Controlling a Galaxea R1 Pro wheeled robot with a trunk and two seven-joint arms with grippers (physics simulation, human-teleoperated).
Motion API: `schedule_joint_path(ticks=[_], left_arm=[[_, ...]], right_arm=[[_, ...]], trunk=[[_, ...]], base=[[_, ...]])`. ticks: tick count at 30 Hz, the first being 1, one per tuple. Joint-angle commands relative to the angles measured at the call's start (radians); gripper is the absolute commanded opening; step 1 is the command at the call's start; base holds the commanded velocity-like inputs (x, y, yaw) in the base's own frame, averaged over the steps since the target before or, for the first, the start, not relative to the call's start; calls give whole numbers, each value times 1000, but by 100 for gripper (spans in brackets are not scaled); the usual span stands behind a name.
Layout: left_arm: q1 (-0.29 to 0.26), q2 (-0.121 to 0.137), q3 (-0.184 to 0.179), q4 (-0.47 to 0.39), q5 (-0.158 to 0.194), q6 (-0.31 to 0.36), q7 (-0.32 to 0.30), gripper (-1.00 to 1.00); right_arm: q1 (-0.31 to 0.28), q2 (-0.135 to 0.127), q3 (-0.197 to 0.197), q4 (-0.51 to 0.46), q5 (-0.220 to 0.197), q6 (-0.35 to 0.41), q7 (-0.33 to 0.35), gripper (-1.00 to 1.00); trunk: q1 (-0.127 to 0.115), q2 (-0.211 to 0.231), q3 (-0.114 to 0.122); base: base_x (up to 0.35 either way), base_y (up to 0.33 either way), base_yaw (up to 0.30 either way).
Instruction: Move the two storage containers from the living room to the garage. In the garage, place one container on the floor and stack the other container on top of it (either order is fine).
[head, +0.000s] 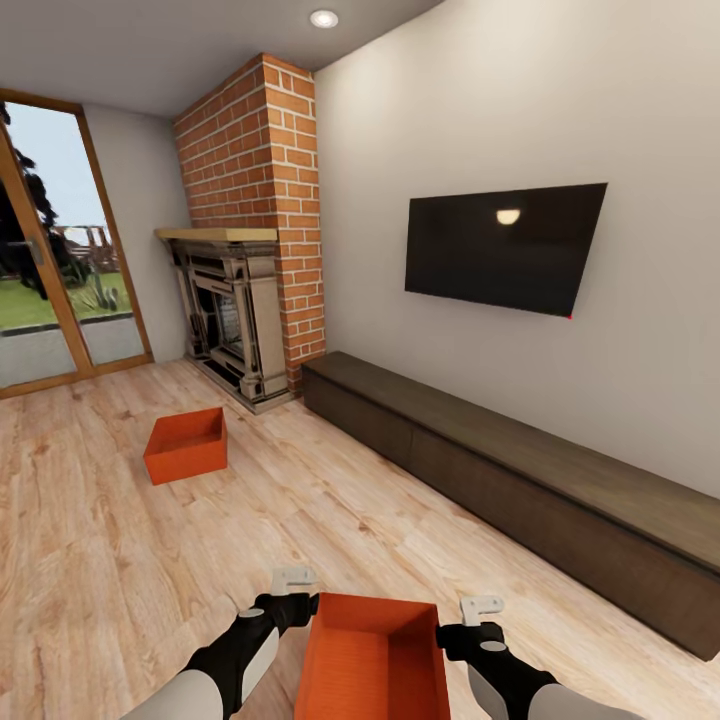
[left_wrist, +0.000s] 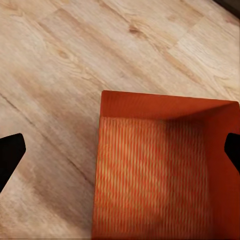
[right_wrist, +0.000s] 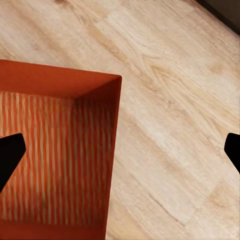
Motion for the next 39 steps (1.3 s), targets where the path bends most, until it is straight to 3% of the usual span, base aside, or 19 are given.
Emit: schedule_joint_path(ticks=[1, 24, 39], left_arm=[[0, -1, 3, -1, -2, 6, 3, 100], [0, -2, 3, -5, -2, 5, 2, 100], [0, -1, 2, 2, -2, 6, 2, 100]], right_arm=[[-1, 0, 9, 0, -10, -4, -4, 100], [-1, -6, 7, -9, -12, -5, -4, 100], [-1, -4, 6, -9, -12, -1, -8, 100]], trunk=[[0, -1, -1], [0, -1, -1], [57, -106, -48]], base=[[0, 0, 0], [0, 0, 0], [0, 0, 0]])
